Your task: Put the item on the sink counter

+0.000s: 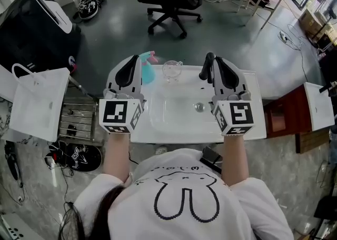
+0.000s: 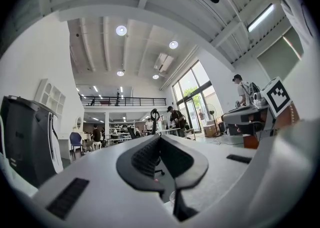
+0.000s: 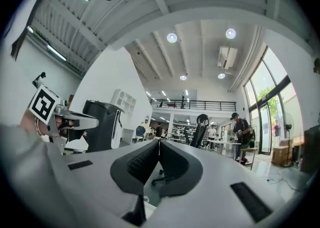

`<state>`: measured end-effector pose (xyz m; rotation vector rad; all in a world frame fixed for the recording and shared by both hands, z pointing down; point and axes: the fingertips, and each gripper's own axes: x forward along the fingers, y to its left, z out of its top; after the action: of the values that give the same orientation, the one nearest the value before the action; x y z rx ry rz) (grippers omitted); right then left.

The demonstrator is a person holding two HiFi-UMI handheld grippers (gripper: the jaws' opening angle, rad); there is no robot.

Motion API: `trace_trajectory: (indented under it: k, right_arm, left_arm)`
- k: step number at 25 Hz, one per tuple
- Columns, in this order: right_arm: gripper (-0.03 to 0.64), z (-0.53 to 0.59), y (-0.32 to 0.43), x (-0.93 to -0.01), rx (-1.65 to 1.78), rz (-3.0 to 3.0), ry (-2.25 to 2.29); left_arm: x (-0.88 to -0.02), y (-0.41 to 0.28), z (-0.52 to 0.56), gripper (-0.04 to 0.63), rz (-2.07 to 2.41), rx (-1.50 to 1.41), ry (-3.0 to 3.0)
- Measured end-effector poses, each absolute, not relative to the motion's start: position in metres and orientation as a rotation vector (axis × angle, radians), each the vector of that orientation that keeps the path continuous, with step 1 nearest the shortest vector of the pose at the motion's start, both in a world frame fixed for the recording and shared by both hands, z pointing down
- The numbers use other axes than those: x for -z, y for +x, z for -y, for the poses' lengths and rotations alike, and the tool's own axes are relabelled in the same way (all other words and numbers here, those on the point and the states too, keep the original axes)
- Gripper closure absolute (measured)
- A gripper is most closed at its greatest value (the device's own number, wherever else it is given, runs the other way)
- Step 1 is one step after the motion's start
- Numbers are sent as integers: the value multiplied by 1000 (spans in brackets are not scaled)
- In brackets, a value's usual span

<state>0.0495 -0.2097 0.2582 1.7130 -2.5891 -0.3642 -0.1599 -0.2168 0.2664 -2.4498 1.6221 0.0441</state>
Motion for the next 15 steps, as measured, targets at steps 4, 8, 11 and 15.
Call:
trace_trajectory:
  k: [4,8,11,15]
  right_arm:
    - [588,205,63,-233,460,2555,1761]
    - [588,199,72,-210,536,2548,1804]
    - [588,195,75,-200,591,2531,1815]
    - [589,191,75,-196,631,2514,1803]
  left_arm:
    - [-255,-159,215,584,-1605,-54,-2424]
    - [-247,-162,216,584,-1601,-78,-2409]
    - [-242,-164,217,585,-1599,-97,-2398]
    - [-236,-161,217,584,-1586,-109,-2390]
